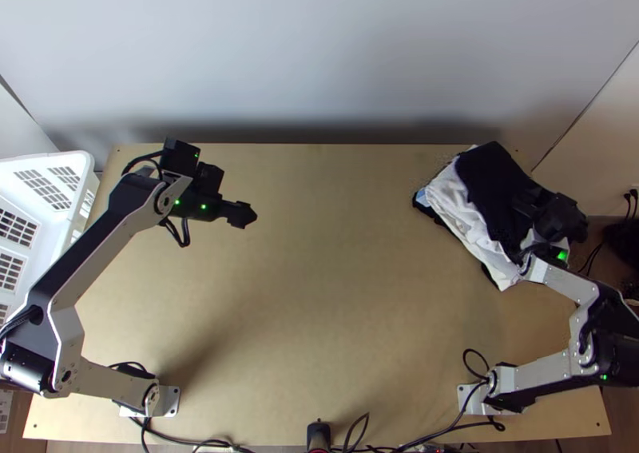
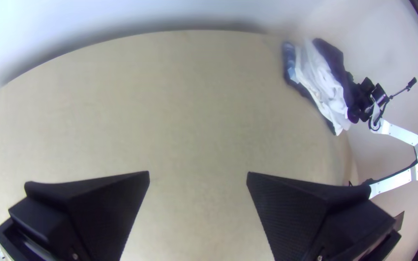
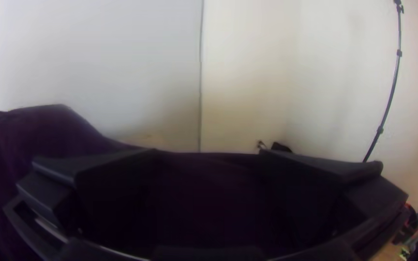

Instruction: Fold the t-shirt

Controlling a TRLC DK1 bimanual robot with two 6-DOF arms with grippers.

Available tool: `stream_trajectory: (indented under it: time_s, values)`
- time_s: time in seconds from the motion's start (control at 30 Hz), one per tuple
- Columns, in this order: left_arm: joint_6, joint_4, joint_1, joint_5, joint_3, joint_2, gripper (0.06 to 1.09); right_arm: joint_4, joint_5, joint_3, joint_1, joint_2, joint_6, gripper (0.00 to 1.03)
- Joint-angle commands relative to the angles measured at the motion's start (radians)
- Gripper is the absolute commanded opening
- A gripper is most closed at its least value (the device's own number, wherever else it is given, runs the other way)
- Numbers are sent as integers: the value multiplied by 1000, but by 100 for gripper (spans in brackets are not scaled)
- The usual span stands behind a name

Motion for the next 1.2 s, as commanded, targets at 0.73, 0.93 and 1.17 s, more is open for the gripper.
stream_trajectory:
  time_s: [0.73,0.93,1.17]
  values:
    - [-34,-20,20,1,-46,-103,104,-170,-5,167,295,-231,9,98]
    - [-36,3,29,0,-98,-118,104,-98,-5,161,324,-13,49,98]
    - [-30,75,55,0,-198,-120,104,-39,-3,159,329,151,46,98]
